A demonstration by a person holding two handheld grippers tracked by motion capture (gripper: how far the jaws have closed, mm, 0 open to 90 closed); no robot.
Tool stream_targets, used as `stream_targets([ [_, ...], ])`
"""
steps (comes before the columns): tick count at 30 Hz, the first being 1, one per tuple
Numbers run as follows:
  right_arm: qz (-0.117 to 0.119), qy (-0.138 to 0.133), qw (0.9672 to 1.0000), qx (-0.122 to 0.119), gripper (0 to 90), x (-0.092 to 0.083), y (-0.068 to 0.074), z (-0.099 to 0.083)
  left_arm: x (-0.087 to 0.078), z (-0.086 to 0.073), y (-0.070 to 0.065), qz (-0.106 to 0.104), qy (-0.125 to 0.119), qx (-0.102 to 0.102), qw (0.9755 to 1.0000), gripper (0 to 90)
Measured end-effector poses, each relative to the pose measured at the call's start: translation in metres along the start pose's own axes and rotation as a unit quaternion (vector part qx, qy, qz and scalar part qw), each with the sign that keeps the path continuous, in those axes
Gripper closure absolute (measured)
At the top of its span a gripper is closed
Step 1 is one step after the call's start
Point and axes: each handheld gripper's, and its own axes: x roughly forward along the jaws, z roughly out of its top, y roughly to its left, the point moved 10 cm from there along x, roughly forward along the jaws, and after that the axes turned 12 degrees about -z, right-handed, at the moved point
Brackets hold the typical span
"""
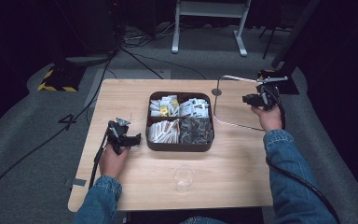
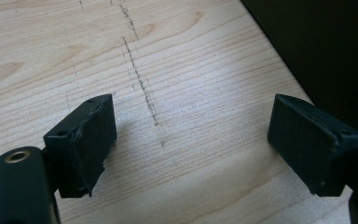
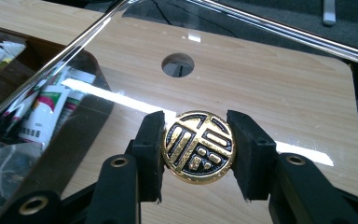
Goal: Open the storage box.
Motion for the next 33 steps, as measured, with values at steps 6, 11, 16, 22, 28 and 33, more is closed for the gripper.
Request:
stream_targets([
  [6, -0.003, 0.011, 0.9999, 0.003, 58.2, 0.01, -0.006, -0.014, 0.0, 0.0, 0.0, 0.0, 0.0, 0.0, 1.0, 15.9],
  [11, -0.005, 0.024, 0.9997, 0.006, 58.2, 0.02, -0.008, -0.029, 0.0, 0.0, 0.0, 0.0, 0.0, 0.0, 1.0, 15.9],
  [16, -0.003, 0.032, 0.9995, -0.004, 58.2, 0.027, -0.007, -0.043, 0.0, 0.0, 0.0, 0.0, 0.0, 0.0, 1.0, 15.9],
  [22, -0.003, 0.046, 0.9989, -0.004, 58.2, 0.036, -0.008, -0.059, 0.0, 0.0, 0.0, 0.0, 0.0, 0.001, 1.0, 15.9],
  [28, -0.001, 0.056, 0.9984, -0.005, 58.2, 0.043, -0.007, -0.072, 0.0, 0.0, 0.0, 0.0, 0.0, 0.0, 1.0, 15.9],
  [33, 0.006, 0.066, 0.9978, -0.004, 58.2, 0.049, -0.003, -0.083, 0.0, 0.0, 0.0, 0.0, 0.0, 0.001, 1.0, 15.9],
])
